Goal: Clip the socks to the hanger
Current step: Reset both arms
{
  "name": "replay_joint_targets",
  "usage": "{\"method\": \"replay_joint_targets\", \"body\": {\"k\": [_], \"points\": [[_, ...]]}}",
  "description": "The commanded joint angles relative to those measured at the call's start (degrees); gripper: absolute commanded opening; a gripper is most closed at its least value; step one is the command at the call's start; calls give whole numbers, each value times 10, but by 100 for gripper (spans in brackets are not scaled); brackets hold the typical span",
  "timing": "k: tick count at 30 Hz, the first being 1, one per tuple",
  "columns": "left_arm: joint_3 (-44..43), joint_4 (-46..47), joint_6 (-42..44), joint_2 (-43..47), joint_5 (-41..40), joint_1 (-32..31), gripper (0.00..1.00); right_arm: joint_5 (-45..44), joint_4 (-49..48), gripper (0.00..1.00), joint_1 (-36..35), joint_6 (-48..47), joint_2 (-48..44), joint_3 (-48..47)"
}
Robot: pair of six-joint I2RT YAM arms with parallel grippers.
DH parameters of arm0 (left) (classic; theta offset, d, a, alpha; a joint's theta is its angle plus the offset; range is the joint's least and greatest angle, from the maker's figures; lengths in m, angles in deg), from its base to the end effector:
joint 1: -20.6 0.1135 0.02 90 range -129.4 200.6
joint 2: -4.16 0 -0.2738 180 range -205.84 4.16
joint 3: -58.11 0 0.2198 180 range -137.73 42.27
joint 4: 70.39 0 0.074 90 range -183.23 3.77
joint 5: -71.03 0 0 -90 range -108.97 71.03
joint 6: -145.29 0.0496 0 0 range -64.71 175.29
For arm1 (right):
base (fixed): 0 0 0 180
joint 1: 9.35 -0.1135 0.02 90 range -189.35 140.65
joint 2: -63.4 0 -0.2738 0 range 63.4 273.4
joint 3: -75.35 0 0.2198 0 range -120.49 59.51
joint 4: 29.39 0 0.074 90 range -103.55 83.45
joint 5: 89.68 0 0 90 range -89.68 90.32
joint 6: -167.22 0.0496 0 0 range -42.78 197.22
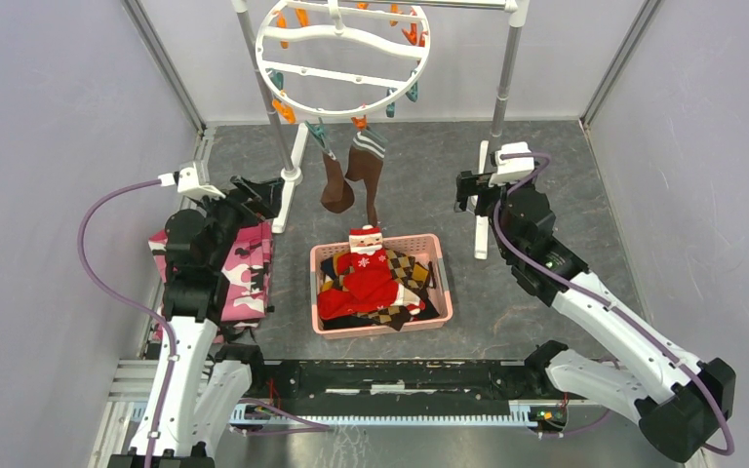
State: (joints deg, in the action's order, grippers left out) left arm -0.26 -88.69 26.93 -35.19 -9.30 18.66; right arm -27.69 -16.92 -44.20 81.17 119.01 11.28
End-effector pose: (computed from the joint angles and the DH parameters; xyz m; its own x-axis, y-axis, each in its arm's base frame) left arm 0.1386 -0.0130 0.3603 -0.0845 -0.4657 -0.8809 0.1830 0.8618 -0.4731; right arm 0.1777 0.0953 0.3635 -0.0655 0.0285 -0.9974 -0.1158 0.9926 0.0360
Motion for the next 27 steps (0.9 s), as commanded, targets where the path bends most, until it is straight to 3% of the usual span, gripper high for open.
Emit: {"method": "replay_joint_targets", "body": {"k": [1,27], "points": [[-11,-4,35,9,19,4,100,11,2,98,-1,-9,22,-24],[-3,1,44,7,51,4,100,35,-46,98,-1,-29,-7,12]]}}
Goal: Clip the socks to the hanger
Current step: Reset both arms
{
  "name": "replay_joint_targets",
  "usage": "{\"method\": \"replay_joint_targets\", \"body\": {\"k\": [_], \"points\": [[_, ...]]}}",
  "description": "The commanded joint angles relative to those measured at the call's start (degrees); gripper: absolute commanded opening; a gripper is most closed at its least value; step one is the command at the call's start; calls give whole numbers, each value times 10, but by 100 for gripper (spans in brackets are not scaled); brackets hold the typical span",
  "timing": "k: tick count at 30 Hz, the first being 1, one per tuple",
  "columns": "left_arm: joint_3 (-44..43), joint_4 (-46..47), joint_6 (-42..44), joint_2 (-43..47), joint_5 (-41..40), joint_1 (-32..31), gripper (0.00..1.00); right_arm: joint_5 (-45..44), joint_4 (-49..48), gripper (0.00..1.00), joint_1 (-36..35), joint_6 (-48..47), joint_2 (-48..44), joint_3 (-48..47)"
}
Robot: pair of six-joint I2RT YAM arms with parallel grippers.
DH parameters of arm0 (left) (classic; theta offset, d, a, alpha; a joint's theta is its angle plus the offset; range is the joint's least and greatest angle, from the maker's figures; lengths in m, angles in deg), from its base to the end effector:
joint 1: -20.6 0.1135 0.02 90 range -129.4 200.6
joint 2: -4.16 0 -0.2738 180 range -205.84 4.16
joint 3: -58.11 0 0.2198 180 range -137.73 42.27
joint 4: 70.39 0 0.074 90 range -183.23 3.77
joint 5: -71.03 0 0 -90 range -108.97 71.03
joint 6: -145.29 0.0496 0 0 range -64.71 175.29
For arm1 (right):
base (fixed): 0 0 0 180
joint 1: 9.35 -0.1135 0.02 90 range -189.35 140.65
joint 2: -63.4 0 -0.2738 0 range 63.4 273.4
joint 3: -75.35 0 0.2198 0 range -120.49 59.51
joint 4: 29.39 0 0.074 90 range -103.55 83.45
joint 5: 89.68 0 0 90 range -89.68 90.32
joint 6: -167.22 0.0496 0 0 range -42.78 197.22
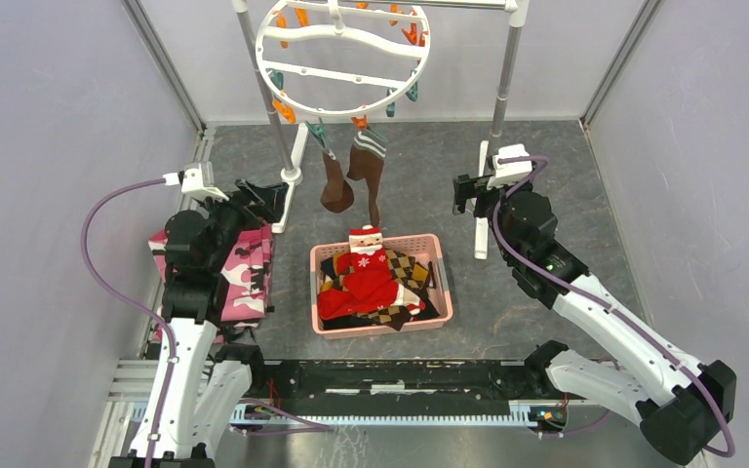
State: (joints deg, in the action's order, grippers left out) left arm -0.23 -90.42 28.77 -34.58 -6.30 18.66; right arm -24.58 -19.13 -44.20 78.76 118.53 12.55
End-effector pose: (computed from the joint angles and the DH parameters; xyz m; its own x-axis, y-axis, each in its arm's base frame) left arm 0.1354 -0.0155 0.3577 -0.1193 -0.4318 -0.8940 0.2223 0.8660 -0.4480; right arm 0.1762 0.0972 0.3621 -0.0417 0.0007 -0.9991 -0.1721 0.9851 0.0078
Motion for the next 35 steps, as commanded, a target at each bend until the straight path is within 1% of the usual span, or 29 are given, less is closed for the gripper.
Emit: {"method": "replay_joint_targets", "body": {"k": [1,35], "points": [[-3,18,25,1,22,4,100,7,-22,98,-1,-5,0,-3],[9,21,31,8,36,4,100,4,-11,98,-1,-5,12,-4]]}}
